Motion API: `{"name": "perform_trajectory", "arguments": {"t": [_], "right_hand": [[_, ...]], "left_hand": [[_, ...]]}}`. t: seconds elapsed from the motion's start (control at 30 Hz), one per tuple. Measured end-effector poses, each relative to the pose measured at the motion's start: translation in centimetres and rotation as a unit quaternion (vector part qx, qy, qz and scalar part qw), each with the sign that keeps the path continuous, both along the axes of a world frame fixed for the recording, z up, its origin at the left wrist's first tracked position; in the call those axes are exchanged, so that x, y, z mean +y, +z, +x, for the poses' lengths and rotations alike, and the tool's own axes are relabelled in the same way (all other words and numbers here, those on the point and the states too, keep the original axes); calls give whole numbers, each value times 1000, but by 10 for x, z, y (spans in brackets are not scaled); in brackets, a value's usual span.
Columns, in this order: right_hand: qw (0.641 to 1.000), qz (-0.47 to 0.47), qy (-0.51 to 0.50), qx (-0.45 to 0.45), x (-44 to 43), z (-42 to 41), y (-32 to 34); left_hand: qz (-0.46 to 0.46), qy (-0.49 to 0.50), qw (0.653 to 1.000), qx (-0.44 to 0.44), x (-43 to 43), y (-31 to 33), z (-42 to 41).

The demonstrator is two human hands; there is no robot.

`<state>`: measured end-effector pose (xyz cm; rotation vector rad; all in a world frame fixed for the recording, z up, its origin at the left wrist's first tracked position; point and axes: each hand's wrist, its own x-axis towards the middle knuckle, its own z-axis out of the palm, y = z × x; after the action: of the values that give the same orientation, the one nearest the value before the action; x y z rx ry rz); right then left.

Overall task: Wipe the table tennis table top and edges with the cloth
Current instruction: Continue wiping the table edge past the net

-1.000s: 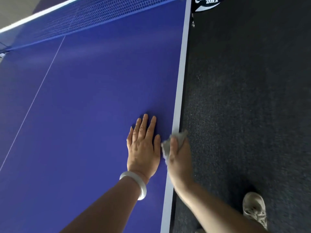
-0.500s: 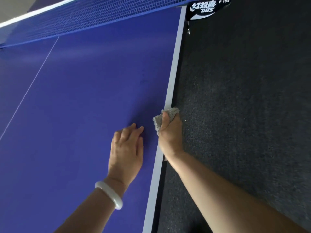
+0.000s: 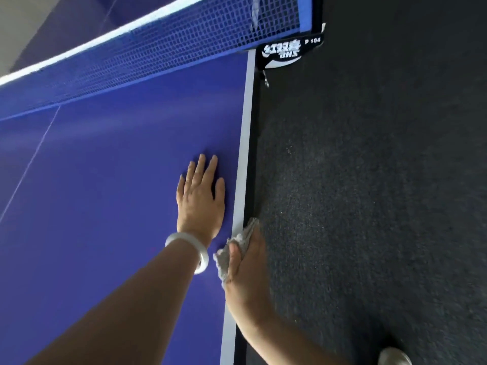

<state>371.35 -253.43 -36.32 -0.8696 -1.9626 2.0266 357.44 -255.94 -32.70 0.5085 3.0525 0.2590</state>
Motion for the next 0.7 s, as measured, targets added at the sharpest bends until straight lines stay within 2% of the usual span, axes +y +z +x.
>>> {"name": "perform_trajectory", "arguments": {"t": [0.3, 0.4, 0.53, 0.7], "right_hand": [[990, -129, -33, 55, 60, -108, -6], [991, -95, -49, 80, 47, -77, -8], [989, 7, -96, 113, 19, -46, -12], [989, -125, -44, 60, 69, -121, -5]], "left_hand": [[13, 11, 1000, -8, -1, 2, 2], [13, 11, 1000, -7, 0, 3, 3], [14, 9, 1000, -5, 0, 3, 4], [12, 12, 1000, -7, 0, 4, 4]]}}
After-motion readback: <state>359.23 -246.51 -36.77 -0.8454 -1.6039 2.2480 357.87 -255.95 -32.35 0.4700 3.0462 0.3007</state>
